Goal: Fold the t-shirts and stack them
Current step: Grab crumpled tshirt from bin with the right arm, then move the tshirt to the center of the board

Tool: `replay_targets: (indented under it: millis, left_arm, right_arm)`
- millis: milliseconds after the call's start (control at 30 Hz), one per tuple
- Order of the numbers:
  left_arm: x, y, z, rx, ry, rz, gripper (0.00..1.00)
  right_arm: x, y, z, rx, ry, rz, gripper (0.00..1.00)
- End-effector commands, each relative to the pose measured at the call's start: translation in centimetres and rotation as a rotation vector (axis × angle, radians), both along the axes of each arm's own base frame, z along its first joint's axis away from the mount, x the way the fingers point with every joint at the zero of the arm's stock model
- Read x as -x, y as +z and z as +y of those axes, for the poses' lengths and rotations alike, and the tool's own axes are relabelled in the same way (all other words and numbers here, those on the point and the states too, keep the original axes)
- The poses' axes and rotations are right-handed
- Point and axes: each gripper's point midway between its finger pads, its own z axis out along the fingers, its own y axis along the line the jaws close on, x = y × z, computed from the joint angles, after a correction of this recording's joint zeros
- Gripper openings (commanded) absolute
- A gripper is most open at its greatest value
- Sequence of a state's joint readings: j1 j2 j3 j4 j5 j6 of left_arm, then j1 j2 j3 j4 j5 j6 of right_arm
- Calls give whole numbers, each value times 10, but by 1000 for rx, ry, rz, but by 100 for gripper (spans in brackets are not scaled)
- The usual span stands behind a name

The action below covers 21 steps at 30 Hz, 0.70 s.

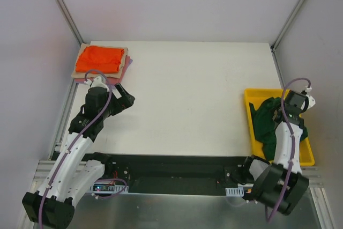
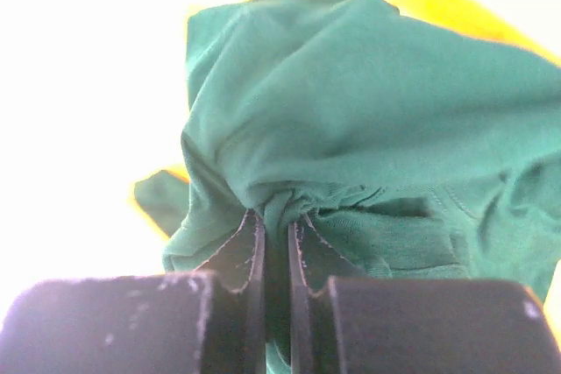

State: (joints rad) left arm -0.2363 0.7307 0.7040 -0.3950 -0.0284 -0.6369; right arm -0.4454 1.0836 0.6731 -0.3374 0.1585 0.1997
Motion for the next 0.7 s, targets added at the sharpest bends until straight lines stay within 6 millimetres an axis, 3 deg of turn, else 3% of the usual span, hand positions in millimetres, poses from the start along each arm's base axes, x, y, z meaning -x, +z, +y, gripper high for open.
replay_targets:
  millis: [0,133,233,367,467,567,667]
  left_arm:
    - [-9,10,-21,59,-87,-39,99]
    - [-11,5,-34,88,-153,-43,99]
    - [-11,3,-39,104,-180,-46,99]
    - [-9,2,-35,108,-154,-52,99]
    - [-5,0,-35,124,-146,-53,99]
    - [-1,-2,-32,139,-119,-58,99]
    - [4,-2,-32,151,-118,-67,99]
  right_arm:
    - [-24,112,24,98,117,-336,1]
    - [-29,217,74,140,335,-547,1]
    - [-37,277,157,40,685,-704,1]
    - [-33,346,249,-11,1034,-844,1]
    - [-31,383,316,-41,1254,-913,1]
    - [-27,405,372,-62,1416,-948,1]
    - [-34,412,397,-80,1450,-952,1]
